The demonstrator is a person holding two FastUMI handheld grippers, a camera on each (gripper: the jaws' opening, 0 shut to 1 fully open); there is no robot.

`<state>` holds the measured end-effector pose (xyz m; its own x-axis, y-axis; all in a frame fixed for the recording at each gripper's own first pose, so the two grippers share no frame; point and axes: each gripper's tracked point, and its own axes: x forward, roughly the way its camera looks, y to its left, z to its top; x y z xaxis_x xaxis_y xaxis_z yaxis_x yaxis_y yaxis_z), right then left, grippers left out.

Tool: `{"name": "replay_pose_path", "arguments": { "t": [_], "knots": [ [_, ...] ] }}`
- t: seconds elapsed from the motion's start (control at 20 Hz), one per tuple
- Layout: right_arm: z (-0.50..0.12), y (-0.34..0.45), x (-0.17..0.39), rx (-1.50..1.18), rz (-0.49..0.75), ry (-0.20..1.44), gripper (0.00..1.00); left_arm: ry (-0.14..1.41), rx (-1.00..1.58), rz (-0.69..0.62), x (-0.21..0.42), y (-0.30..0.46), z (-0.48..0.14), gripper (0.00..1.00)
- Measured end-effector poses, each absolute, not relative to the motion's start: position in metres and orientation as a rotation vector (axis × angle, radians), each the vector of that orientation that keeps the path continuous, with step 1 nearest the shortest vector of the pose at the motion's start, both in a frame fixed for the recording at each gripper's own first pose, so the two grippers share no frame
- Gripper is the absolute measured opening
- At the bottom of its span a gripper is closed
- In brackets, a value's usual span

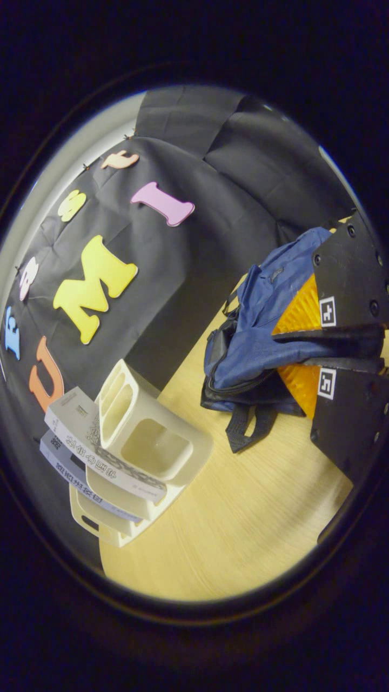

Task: Open the schoolbag, grab two books from the bookshelf and put them into the schoolbag.

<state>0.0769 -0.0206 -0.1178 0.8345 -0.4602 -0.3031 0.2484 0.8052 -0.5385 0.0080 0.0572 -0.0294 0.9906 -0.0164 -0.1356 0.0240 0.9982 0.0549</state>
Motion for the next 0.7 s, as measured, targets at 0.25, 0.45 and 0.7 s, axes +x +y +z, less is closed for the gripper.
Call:
{"name": "replay_pose_path", "arguments": {
  "t": [0.25,0.45,0.7],
  "knots": [
    [-0.096,-0.03,0.077,-0.448,-0.329,0.394,0.06,0.156,0.054,-0.048,0.019,0.033,-0.046,0.98],
    [-0.084,-0.047,0.075,-0.391,-0.293,0.378,0.04,0.171,0.096,-0.069,0.03,0.012,-0.061,0.98],
    [-0.053,-0.069,0.073,-0.328,-0.257,0.312,0.04,0.201,0.08,-0.11,0.034,-0.006,-0.069,0.98]
  ]
}}
